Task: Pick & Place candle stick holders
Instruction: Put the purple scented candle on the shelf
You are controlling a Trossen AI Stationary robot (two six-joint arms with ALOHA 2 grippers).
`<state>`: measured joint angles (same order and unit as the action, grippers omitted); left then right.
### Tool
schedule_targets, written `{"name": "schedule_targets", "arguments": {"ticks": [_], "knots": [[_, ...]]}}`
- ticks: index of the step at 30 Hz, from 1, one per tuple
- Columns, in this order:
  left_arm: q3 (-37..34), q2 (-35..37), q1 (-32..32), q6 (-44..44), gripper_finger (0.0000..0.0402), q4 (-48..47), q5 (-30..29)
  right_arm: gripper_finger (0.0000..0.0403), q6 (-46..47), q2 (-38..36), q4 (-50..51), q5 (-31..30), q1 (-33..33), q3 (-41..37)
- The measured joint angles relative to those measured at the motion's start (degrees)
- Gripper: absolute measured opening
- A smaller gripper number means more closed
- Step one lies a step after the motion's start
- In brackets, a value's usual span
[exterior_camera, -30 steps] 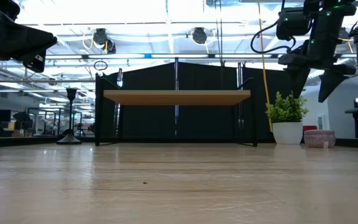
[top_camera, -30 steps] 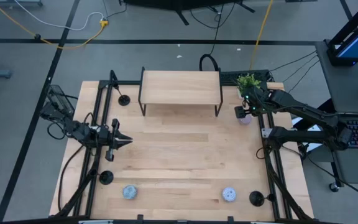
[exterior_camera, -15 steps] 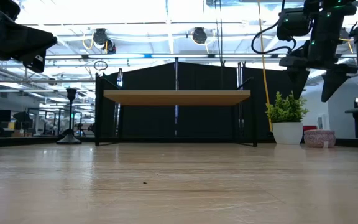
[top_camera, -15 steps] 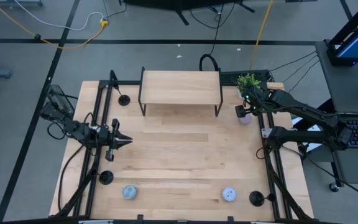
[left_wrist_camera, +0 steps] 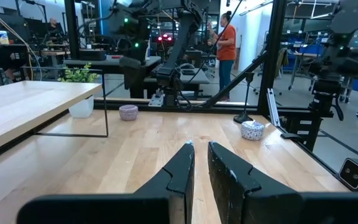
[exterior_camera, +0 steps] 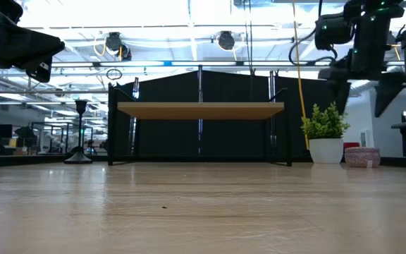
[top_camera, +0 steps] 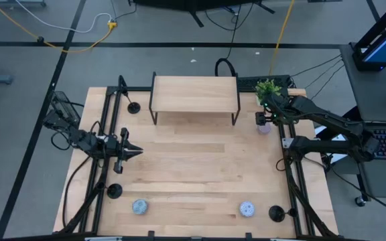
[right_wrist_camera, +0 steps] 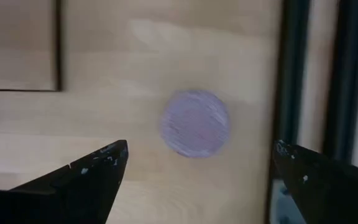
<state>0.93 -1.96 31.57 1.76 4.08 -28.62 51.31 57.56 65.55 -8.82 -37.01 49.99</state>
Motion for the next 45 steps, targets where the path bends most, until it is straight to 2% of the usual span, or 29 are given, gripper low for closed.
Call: {"name": "schedule_targets", "arguments": {"ticks": [16, 24, 39, 45], "knots": [[0.00, -0.02, 0.00, -0.02, 0.0051, 0.01, 0.00, 0.0394, 5.09, 4.15, -9.49, 2.93, -4.89, -9.39], [0.00, -0.01, 0.00, -0.39, 0.0051, 0.00, 0.00, 0.0394, 3.76, 4.63, -20.90, 4.21, -7.01, -11.80], [0.00, -0.02, 0.02, -0.42, 0.0051, 0.00, 0.00, 0.0394, 3.57, 4.63, -20.51, 4.61, -8.69, -14.27], [0.00, 0.00, 0.00, -0.55, 0.0051, 0.00, 0.00, 0.0394, 3.69, 4.63, -23.70, 5.98, -8.69, -16.96]]}}
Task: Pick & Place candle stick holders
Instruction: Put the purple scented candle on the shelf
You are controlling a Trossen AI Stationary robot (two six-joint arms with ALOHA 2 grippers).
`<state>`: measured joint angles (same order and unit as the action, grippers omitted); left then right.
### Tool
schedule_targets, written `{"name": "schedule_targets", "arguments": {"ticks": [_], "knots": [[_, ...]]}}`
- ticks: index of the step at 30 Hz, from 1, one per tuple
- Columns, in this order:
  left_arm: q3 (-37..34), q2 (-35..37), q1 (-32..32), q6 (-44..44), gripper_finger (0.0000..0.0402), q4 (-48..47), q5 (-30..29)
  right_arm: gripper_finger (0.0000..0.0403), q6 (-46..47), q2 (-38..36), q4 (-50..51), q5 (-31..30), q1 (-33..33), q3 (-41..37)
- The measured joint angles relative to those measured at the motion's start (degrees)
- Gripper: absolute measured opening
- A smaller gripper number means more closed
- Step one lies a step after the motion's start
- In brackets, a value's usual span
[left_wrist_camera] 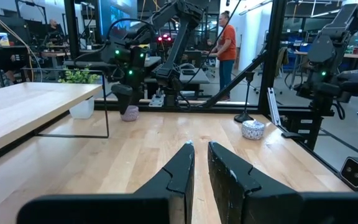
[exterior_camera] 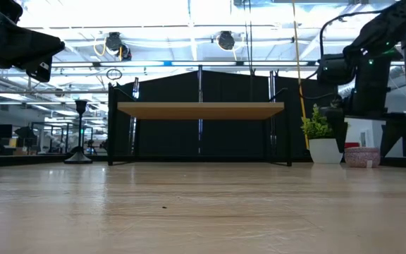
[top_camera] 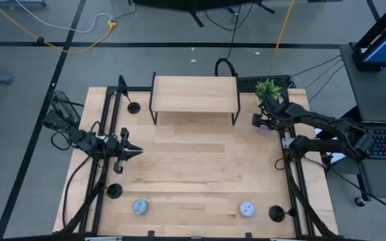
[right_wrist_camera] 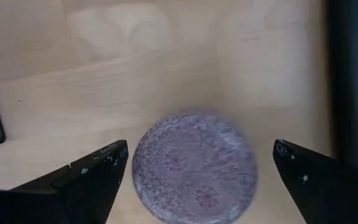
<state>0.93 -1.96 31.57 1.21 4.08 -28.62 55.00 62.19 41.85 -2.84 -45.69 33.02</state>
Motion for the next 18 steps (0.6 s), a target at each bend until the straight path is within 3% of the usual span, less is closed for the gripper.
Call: {"name": "schedule_targets", "arguments": {"ticks": [18], "knots": [[0.00, -0.02, 0.00, 0.13, 0.0051, 0.02, 0.00, 0.0394, -0.17, -0.09, -4.70, 1.63, 0.02, -4.53]]}}
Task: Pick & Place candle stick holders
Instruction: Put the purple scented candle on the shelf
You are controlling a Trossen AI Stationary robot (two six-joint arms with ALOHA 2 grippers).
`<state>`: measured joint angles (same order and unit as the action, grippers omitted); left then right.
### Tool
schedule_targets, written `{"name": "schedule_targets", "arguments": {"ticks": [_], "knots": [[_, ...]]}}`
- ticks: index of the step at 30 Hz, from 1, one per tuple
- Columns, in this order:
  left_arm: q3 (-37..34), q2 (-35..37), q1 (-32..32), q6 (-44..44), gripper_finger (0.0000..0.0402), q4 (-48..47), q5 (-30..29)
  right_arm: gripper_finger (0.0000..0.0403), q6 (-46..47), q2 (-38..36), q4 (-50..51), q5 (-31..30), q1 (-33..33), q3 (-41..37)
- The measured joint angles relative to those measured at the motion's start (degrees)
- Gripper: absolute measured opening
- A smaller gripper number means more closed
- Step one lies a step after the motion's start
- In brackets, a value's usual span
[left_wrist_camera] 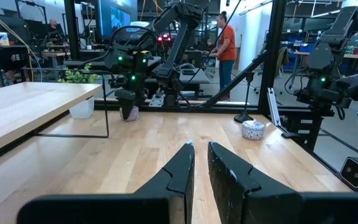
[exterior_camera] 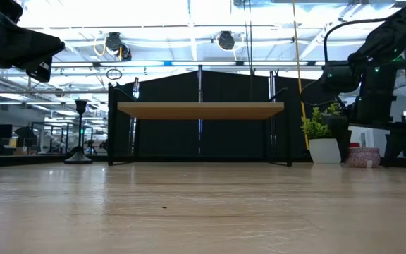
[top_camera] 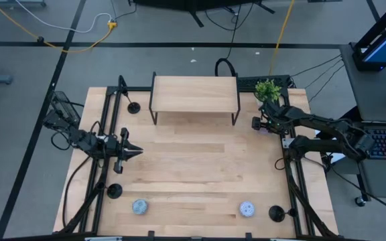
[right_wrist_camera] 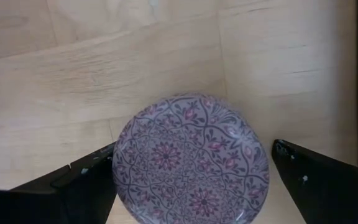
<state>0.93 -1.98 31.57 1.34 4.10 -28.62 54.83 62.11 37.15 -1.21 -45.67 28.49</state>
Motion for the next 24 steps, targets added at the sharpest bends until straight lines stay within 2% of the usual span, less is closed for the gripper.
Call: {"name": "schedule_targets", "arguments": {"ticks": [24], "knots": [[0.00, 0.00, 0.00, -0.02, 0.0051, 0.02, 0.00, 0.0394, -0.17, 0.09, -3.54, -1.91, 0.00, -0.13]]}}
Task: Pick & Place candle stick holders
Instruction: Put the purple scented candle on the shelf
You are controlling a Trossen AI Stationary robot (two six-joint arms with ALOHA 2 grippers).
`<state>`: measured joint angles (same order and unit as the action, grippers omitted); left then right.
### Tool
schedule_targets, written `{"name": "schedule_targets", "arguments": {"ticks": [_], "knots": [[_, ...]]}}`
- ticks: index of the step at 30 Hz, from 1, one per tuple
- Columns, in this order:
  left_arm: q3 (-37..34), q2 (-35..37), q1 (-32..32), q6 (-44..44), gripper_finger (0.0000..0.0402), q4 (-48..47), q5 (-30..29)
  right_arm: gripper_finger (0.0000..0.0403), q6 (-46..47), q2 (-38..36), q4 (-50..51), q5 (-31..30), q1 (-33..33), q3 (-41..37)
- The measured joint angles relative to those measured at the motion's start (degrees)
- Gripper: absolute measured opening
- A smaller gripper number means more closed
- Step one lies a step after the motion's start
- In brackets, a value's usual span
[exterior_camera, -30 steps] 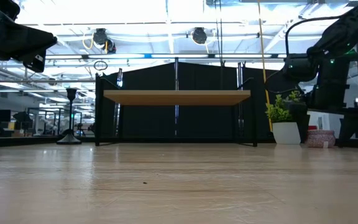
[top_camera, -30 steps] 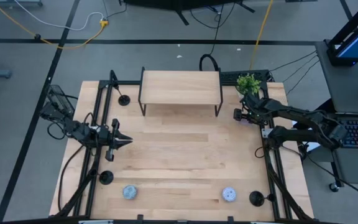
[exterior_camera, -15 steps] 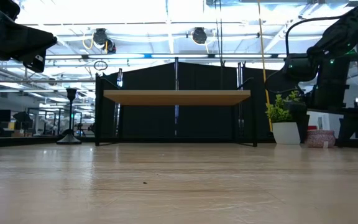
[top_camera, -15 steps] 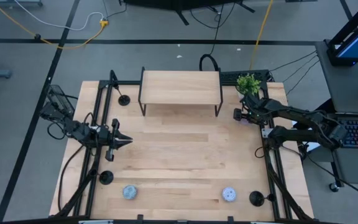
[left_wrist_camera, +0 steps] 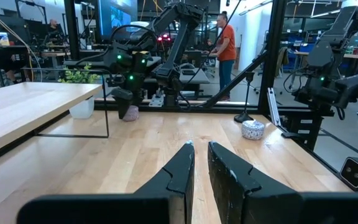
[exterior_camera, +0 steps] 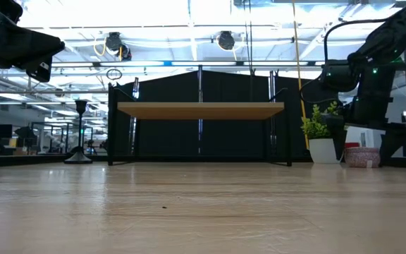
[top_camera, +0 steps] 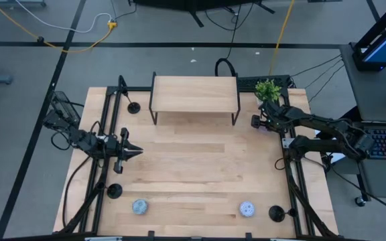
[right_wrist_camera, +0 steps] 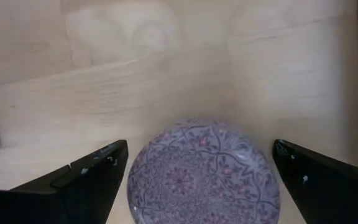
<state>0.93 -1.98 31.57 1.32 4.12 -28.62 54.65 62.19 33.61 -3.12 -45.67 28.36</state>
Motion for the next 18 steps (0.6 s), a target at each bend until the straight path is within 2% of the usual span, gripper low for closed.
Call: {"name": "schedule_targets", "arguments": {"ticks": [18], "knots": [[0.00, 0.01, 0.01, -0.01, 0.0051, -0.01, 0.00, 0.0393, 0.23, 0.00, -0.18, 0.16, 0.02, 0.00]]}}
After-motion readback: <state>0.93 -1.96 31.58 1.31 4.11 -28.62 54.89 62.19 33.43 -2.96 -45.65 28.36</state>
